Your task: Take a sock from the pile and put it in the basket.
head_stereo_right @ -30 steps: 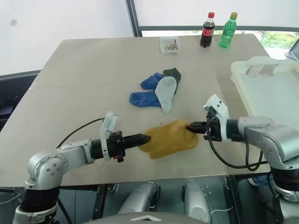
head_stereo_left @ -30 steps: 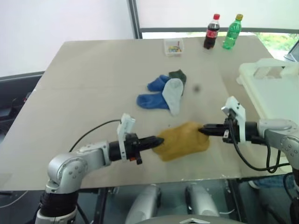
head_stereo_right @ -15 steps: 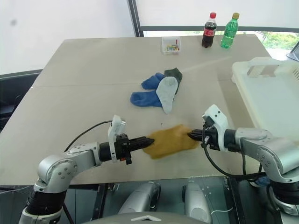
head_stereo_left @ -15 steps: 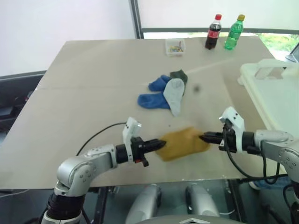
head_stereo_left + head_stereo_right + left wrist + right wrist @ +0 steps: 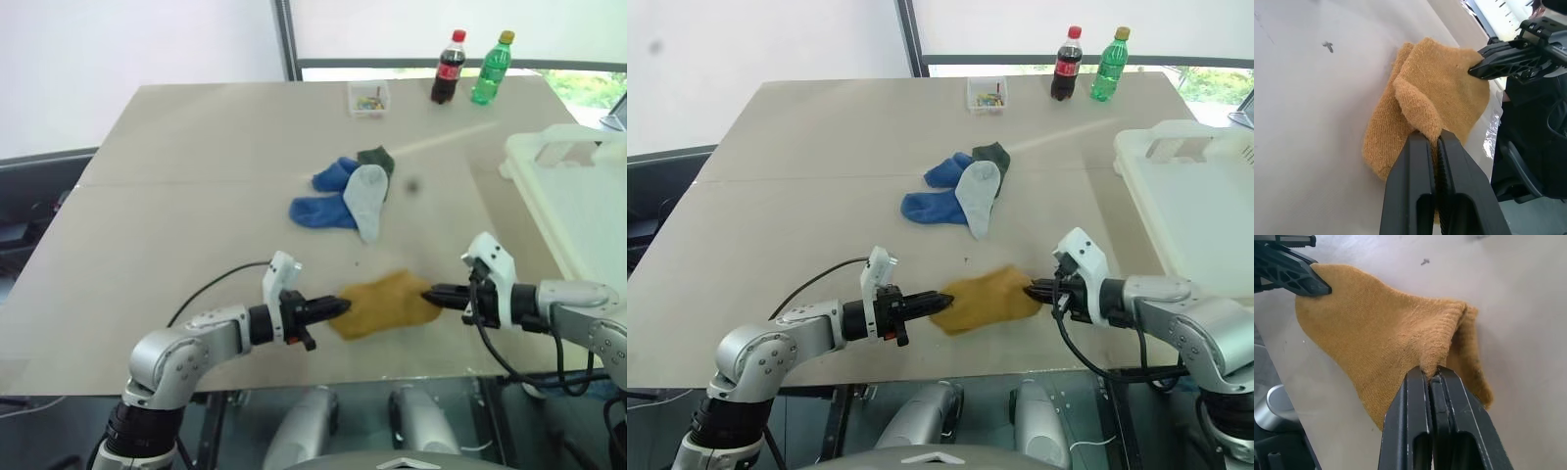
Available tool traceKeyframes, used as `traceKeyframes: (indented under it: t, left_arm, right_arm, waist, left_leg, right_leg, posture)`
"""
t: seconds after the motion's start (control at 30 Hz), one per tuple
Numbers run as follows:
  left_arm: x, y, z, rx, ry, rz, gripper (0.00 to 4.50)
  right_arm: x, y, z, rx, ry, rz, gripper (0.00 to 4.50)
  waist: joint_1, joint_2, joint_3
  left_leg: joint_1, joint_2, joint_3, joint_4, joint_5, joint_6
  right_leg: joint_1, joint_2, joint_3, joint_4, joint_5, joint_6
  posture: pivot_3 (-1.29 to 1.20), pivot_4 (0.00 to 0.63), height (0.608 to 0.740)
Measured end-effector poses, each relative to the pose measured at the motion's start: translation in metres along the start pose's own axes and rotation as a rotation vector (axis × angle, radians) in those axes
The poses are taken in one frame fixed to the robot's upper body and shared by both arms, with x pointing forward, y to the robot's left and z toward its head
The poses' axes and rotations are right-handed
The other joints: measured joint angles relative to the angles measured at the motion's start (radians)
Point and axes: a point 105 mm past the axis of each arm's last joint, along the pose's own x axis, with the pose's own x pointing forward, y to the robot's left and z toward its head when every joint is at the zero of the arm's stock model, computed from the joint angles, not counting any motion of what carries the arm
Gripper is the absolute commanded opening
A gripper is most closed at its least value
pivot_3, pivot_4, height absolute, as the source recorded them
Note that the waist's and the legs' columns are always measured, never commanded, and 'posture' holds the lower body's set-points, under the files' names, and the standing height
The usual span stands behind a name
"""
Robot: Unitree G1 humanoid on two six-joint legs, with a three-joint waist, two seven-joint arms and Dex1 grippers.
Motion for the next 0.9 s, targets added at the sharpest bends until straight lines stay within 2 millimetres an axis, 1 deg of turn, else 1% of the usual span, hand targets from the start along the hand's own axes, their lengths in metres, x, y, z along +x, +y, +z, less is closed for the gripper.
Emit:
traceKeyframes:
  t: [0.1,0.13,0.2,0.3,0.4,0.43,0.57,0.67,0.77,0.83,0.87,0.9]
  left_arm:
    - [0.001,0.0,-0.002,-0.005,0.008,-0.003,0.04]
    - [0.001,0.0,-0.003,-0.008,0.011,-0.001,0.71]
    - [0.002,-0.001,-0.004,-0.018,0.016,0.0,1.46]
    - [0.002,-0.001,-0.006,-0.026,0.021,-0.003,2.81]
    - [0.003,-0.002,-0.006,-0.036,0.019,-0.01,4.28]
    - [0.002,-0.002,-0.006,-0.035,0.016,-0.009,4.45]
    - [-0.002,0.0,-0.005,-0.009,-0.001,0.015,4.45]
    - [-0.012,0.003,-0.003,0.015,-0.023,0.015,4.45]
    - [-0.021,0.003,-0.001,0.066,-0.027,0.012,4.45]
    - [-0.025,0.003,-0.002,0.094,-0.025,0.01,4.5]
    - [-0.025,0.003,-0.002,0.099,-0.028,0.006,4.5]
    - [-0.026,0.003,-0.003,0.106,-0.028,0.006,4.5]
  right_arm:
    - [0.0,-0.001,0.002,-0.009,-0.01,-0.011,0.0]
    - [0.0,-0.002,0.002,-0.012,-0.013,-0.015,0.0]
    - [0.0,-0.003,0.002,-0.015,-0.014,-0.025,0.0]
    - [0.002,-0.006,0.0,-0.014,-0.01,-0.036,0.0]
    - [0.005,-0.006,-0.002,-0.027,0.001,-0.032,0.0]
    - [0.005,-0.006,-0.003,-0.04,0.005,-0.024,0.0]
    - [0.004,-0.009,-0.001,-0.081,-0.004,-0.032,0.0]
    - [0.003,-0.013,-0.001,-0.119,-0.026,-0.061,0.0]
    - [0.001,-0.01,-0.001,-0.134,-0.051,-0.041,0.0]
    - [0.0,-0.008,0.002,-0.151,-0.069,-0.024,0.62]
    - [-0.001,-0.008,0.003,-0.157,-0.076,-0.022,0.77]
    - [-0.001,-0.008,0.004,-0.166,-0.083,-0.018,1.27]
  waist:
    - [0.0,0.0,0.0]
    - [0.001,0.0,0.0]
    - [0.001,0.0,0.0]
    - [0.001,0.0,0.0]
    - [0.001,0.0,0.0]
    - [0.001,0.0,0.0]
    - [0.002,0.0,0.0]
    - [0.003,0.0,0.0]
    - [0.005,0.0,0.0]
    - [0.005,0.0,0.0]
    - [0.006,0.0,0.0]
    - [0.007,0.0,0.0]
  left_leg:
    - [0.0,0.0,0.0,0.0,0.0,0.0]
    - [0.0,0.0,0.0,0.0,0.0,0.0]
    - [0.0,0.0,0.0,0.0,0.0,0.0]
    - [0.0,0.0,0.0,0.0,0.0,0.0]
    - [0.0,0.0,0.0,0.0,0.0,0.0]
    - [0.0,0.0,0.0,0.0,0.0,0.0]
    - [0.0,0.0,0.0,0.0,0.0,0.0]
    - [0.0,0.0,0.0,0.0,0.0,0.0]
    - [0.0,0.0,0.0,0.0,0.0,0.0]
    - [0.0,0.0,0.0,0.0,0.0,0.0]
    - [0.0,0.0,0.0,0.0,0.0,0.0]
    - [0.0,0.0,0.0,0.0,0.0,0.0]
  right_leg:
    - [0.0,0.0,0.0,0.0,0.0,0.0]
    - [0.0,0.0,0.0,0.0,0.0,0.0]
    - [0.0,0.0,0.0,0.0,0.0,0.0]
    - [0.0,0.0,0.0,0.0,0.0,0.0]
    - [0.0,0.0,0.0,0.0,0.0,0.0]
    - [0.0,0.0,0.0,0.0,0.0,0.0]
    - [0.0,0.0,0.0,0.0,0.0,0.0]
    - [0.0,0.0,0.0,0.0,0.0,0.0]
    - [0.0,0.0,0.0,-0.001,0.0,0.0]
    - [0.0,0.0,0.0,-0.001,0.0,0.0]
    - [0.0,0.0,0.0,-0.002,0.0,0.0]
    - [0.001,0.0,0.0,-0.002,0.0,0.0]
  posture:
    - [0.0,0.15,0.74]
    - [0.0,0.15,0.74]
    - [0.0,0.15,0.74]
    - [0.0,0.15,0.74]
    - [0.0,0.15,0.74]
    - [0.0,0.15,0.74]
    - [0.0,0.15,0.74]
    - [0.0,0.15,0.74]
    - [0.0,0.15,0.74]
    - [0.0,0.15,0.74]
    - [0.0,0.15,0.74]
    - [0.0,0.15,0.74]
